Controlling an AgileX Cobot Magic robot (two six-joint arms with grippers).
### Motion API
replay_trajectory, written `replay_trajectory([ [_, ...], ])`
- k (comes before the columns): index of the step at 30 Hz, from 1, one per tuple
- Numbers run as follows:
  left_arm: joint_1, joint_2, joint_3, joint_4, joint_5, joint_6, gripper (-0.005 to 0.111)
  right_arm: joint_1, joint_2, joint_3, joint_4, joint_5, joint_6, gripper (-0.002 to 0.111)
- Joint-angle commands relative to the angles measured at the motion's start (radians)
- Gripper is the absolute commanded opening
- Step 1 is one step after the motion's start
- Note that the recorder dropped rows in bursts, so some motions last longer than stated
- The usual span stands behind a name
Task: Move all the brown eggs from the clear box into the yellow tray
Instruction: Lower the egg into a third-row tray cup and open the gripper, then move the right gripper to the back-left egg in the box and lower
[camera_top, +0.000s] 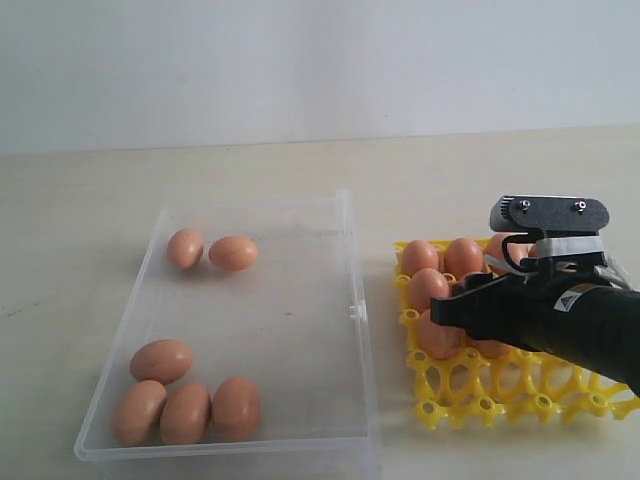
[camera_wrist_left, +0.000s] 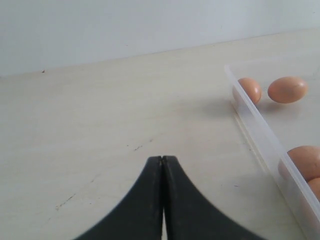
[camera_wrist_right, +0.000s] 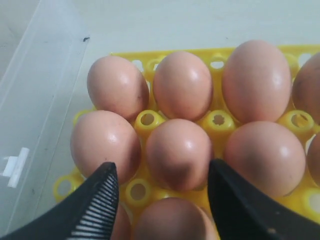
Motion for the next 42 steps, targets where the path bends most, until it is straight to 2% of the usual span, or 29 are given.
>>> replay_trajectory([
  [1,-0.003,0.001,-0.004,-0.001,-0.014,-0.004,0.000,-0.004,0.001,-0.005,-0.009,-0.024,-0.010,0.053],
  [6,-0.003,0.001,-0.004,-0.001,-0.014,-0.004,0.000,-0.004,-0.025,-0.012,0.002,0.002,-0.047,0.053],
  [10,-0.003,0.001,-0.004,-0.001,-0.014,-0.004,0.000,-0.004,-0.080,-0.101,0.002,0.192,-0.133,0.049],
  [12,-0.003,0.001,-0.004,-0.001,-0.014,-0.004,0.000,-0.004,-0.095,-0.173,-0.010,0.352,-0.181,0.041],
  [16,-0.003,0.001,-0.004,-0.001,-0.014,-0.004,0.000,0.003,-0.068,-0.379,-0.052,0.729,-0.278,0.015],
  [19,-0.003,0.001,-0.004,-0.001,-0.014,-0.004,0.000,0.030,-0.015,-0.508,-0.119,0.890,-0.280,0.000],
  [25,-0.003,0.001,-0.004,-0.001,-0.014,-0.004,0.000,0.097,0.142,-0.720,-0.170,0.919,-0.280,0.002],
  [35,-0.003,0.001,-0.004,-0.001,-0.014,-0.004,0.000,0.189,0.427,-1.076,-0.421,0.937,-0.317,0.041],
  [42,-0.003,0.001,-0.004,-0.001,-0.014,-0.004,0.000,0.238,0.583,-1.260,-0.416,0.936,-0.440,0.050],
])
